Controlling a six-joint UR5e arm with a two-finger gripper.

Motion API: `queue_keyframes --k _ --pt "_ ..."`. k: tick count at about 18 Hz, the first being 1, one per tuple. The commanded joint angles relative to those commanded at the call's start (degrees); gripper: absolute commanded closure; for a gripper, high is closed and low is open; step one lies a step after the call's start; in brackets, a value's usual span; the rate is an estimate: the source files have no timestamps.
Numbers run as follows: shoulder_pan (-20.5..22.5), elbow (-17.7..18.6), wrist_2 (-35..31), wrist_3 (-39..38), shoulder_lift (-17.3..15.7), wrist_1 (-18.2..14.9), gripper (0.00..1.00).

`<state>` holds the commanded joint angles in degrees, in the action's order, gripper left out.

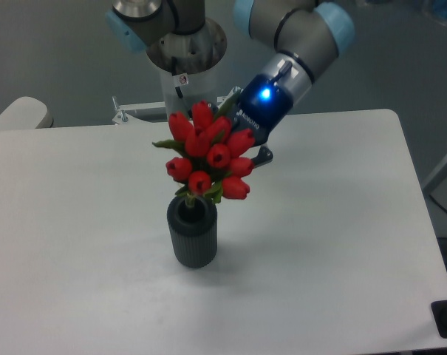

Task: Pick up the flowers from the vase
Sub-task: 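Lift the tulip bunch straight up out of the grey vase, then carry the held tulips away from the vase and lower them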

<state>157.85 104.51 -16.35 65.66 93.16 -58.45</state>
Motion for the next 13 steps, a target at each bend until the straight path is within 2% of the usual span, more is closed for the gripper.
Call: queue_keyframes --k 7,10,13 --pt "0.4 -4.0 1.5 -4.3 -0.3 0.0 0.64" --pt "2.1 -6.0 2.8 -4.5 -0.2 -0.1 0.64" --pt "3.9 -7.3 3.2 -3.3 1.9 0.2 0.64"
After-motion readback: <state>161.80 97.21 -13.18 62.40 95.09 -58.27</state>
